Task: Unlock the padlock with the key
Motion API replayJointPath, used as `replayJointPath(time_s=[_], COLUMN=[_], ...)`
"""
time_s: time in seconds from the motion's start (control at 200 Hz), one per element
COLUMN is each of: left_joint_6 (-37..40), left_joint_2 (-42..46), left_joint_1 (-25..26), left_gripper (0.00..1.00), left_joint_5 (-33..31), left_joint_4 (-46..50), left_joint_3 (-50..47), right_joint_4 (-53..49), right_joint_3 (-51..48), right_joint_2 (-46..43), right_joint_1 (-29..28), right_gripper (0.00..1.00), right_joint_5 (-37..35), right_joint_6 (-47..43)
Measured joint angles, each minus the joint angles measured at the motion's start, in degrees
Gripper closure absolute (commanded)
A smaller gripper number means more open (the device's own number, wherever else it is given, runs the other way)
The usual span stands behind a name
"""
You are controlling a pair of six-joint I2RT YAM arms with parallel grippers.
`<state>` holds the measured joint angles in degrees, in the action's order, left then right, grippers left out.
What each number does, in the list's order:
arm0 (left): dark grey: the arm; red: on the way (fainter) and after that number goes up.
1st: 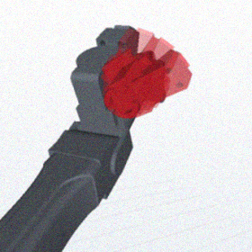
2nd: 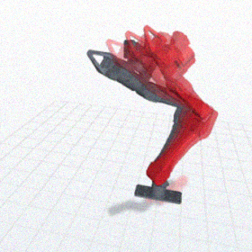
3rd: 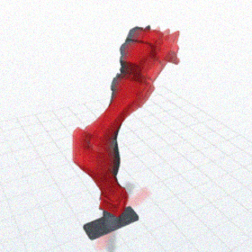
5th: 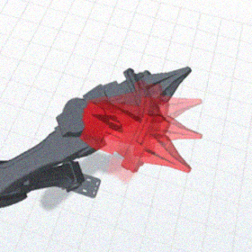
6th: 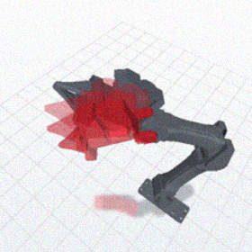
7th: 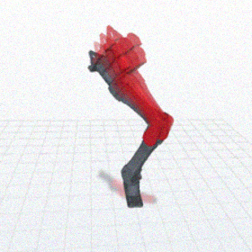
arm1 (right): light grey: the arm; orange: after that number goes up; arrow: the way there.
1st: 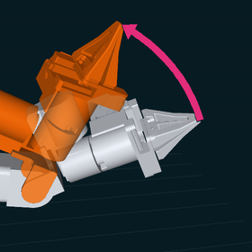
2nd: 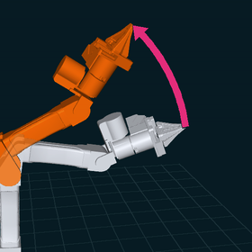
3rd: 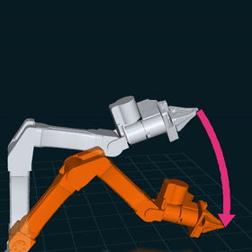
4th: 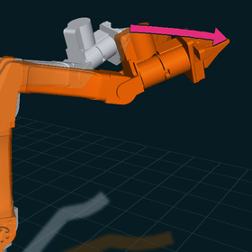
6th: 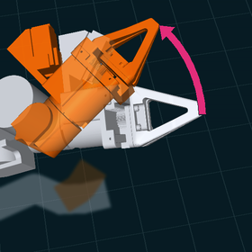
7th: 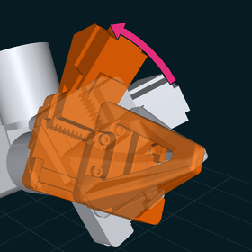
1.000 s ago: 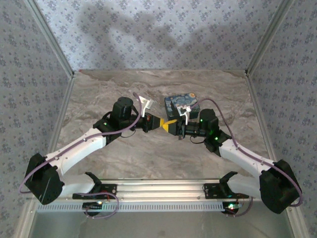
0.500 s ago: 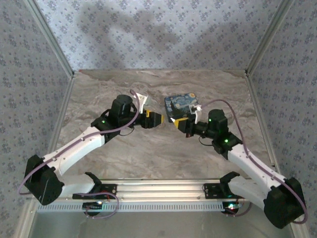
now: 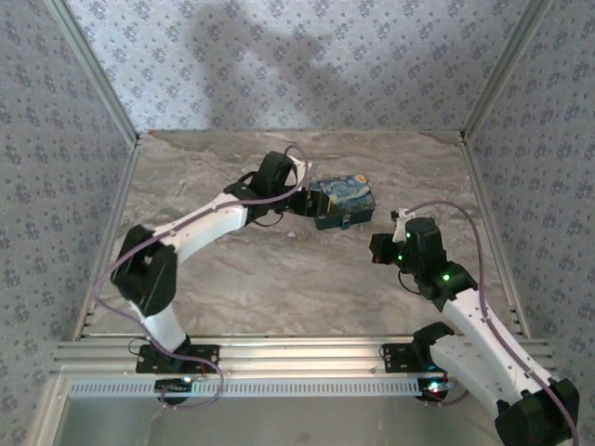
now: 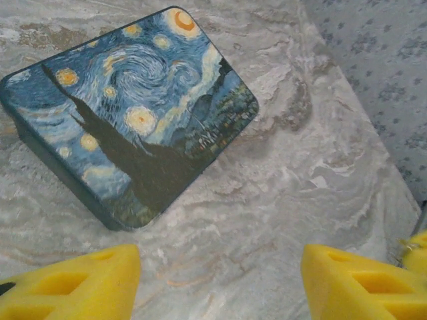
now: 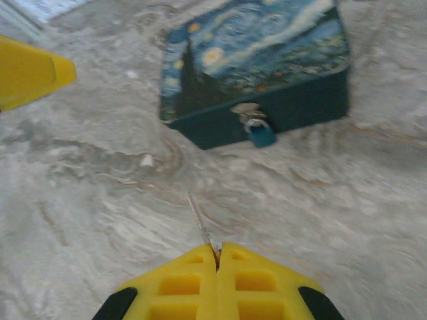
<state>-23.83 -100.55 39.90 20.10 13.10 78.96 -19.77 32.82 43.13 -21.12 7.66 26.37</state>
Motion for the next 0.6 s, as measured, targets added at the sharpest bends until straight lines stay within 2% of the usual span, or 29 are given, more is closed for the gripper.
replayJointPath(time_s=[0.255,0.6], left_joint_6=[4.4,8.7], left_joint_2=[-13.0,-22.9], left_joint_1=[3.1,6.4], left_gripper=[0.36,0.36], left_joint_5=[-4.8,-10.4], left_joint_4=[11.0,22.2], left_joint_3=[15.6,29.5], right_joint_4=[-5.8,-6.7], right_joint_3=[0.0,-0.3], right_joint_2=[-1.9,-2.0], right_joint_1=[1.0,1.8], right_gripper=[1.0,1.0], right_joint_5=[-4.6,-5.4], right_joint_6=[0.9,1.7])
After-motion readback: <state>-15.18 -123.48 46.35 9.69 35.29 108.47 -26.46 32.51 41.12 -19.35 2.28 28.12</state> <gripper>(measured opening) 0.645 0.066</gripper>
